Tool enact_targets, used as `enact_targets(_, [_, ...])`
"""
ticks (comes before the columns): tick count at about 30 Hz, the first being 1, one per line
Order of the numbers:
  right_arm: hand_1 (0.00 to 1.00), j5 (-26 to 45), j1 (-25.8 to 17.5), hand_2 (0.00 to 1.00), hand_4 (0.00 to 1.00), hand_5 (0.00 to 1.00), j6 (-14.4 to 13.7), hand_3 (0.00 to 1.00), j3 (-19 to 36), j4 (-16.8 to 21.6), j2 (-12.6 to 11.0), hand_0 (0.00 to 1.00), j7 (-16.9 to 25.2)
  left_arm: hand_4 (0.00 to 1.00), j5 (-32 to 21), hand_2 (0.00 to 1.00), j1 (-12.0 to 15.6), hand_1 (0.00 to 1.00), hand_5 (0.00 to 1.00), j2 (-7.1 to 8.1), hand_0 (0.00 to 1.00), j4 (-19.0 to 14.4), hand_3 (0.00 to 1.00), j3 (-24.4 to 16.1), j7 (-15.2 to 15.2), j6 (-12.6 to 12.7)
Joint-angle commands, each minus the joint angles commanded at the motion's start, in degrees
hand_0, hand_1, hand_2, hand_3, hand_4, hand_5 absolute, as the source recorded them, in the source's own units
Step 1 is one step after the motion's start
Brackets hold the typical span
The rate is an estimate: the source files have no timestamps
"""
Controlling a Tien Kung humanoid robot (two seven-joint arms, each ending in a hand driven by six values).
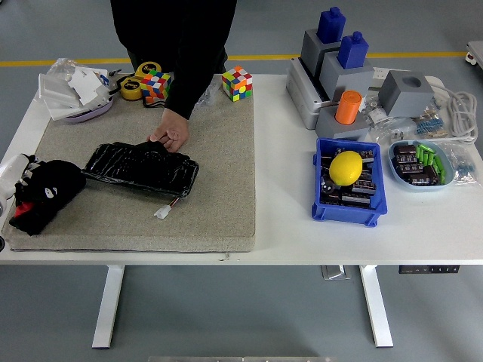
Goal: Pick the rag up,wipe the panel,place it on the desk
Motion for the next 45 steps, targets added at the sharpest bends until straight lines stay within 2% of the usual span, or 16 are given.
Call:
enact_targets(10, [0.673,-0.08,0.12,0.683,0.998,0.559,0.09,0.609,0.01,0.01,-0.06,0.727,-0.03,0.605,0.91,0.431,-0.27,0.285,0.054,0.68,0.289,-0.42,0.574,0.24,0.44,-0.53])
enact_targets(17, [0.673,-0.08,0.18,0.683,0.998,0.559,0.09,0.61,-0.17,0.01,-0.18,0.727,-0.02,0.596,1.21,0.424,-0.86,0.261,0.046,2.6,0.288,-1.15,0.58,-0.41,0.8,-1.4])
enact_targets(22, [0.673,-0.01,0.47,0.683,0.998,0.559,0.09,0.61,-0.8,0.03,-0.34,0.727,-0.03,0.596,1.54,0.424,-2.56,0.261,0.046,4.36,0.288,-1.53,0.58,-0.66,1.22,-1.76])
enact_targets(28, [0.673,-0.01,0.7,0.684,0.998,0.559,0.07,0.61,-1.28,0.02,-0.44,0.727,-0.04,0.591,1.03,0.423,-5.0,0.256,0.044,5.41,0.283,-1.71,0.579,-0.4,1.8,-2.35])
enact_targets(36, [0.673,0.19,1.05,0.684,0.998,0.559,0.08,0.611,-2.05,-0.02,-0.42,0.728,-0.07,0.585,0.13,0.428,-8.82,0.253,0.039,4.66,0.279,-0.85,0.584,2.23,2.41,-2.94])
enact_targets(45, [0.673,0.21,1.14,0.684,0.998,0.559,0.13,0.61,-2.35,-0.04,-0.58,0.728,-0.06,0.583,-0.88,0.429,-11.7,0.252,0.039,0.93,0.278,1.59,0.585,3.68,3.19,-3.34])
